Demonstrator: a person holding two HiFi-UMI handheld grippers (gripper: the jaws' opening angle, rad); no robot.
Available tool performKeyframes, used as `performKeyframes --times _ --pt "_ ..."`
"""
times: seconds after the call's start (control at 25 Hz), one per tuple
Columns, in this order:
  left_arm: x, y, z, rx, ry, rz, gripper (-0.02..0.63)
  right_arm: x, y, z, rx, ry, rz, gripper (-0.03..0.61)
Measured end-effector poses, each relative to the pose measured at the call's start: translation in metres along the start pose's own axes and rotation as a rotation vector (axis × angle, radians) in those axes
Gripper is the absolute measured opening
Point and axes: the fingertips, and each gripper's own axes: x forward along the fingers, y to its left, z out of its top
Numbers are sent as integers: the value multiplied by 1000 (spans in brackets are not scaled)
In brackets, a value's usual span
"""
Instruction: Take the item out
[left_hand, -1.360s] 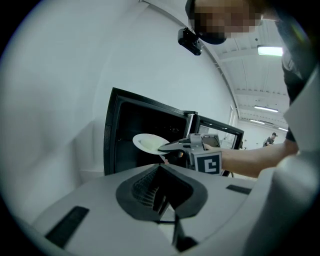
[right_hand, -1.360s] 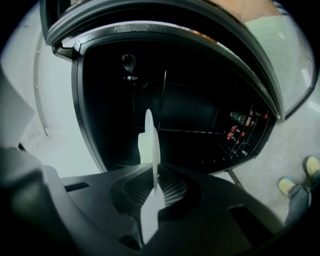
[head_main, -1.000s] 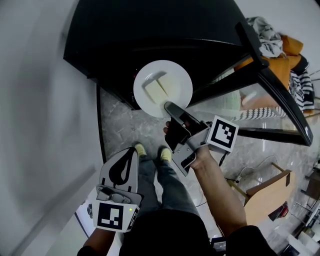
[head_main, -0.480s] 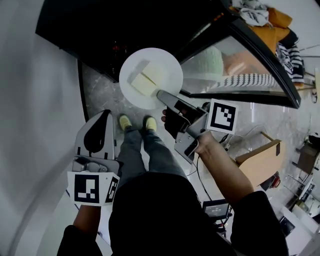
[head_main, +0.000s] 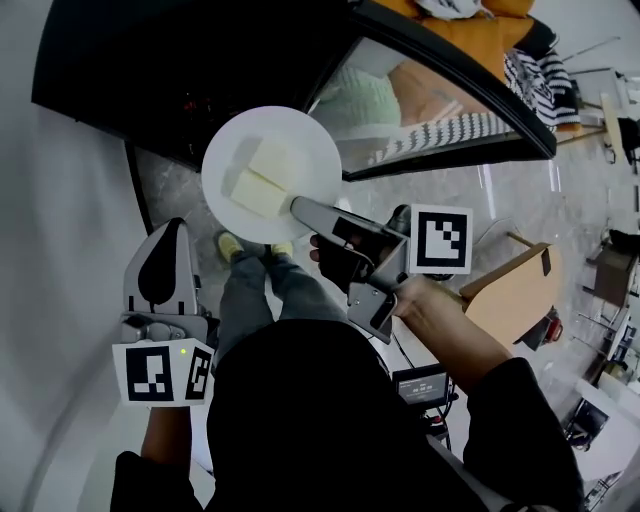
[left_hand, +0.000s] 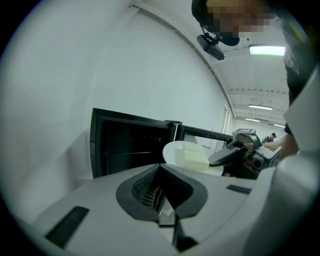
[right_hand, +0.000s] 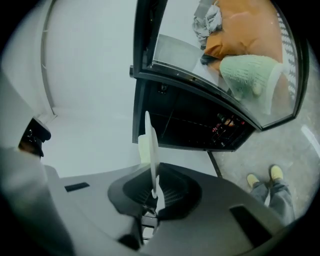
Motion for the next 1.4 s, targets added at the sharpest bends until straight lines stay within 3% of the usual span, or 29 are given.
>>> performKeyframes --times 0.12,0.68,0.96,1.4 --pt "-4 -22 15 6 -9 -7 8 -23 19 0 -5 -1 24 28" --pt "11 -22 8 28 -87 -91 8 -26 19 4 -54 -74 61 28" --pt "5 -77 57 47 -148 -95 8 -102 50 26 -58 -156 80 28" --pt "-3 -72 62 64 -165 -100 8 -138 56 33 -88 -264 72 28"
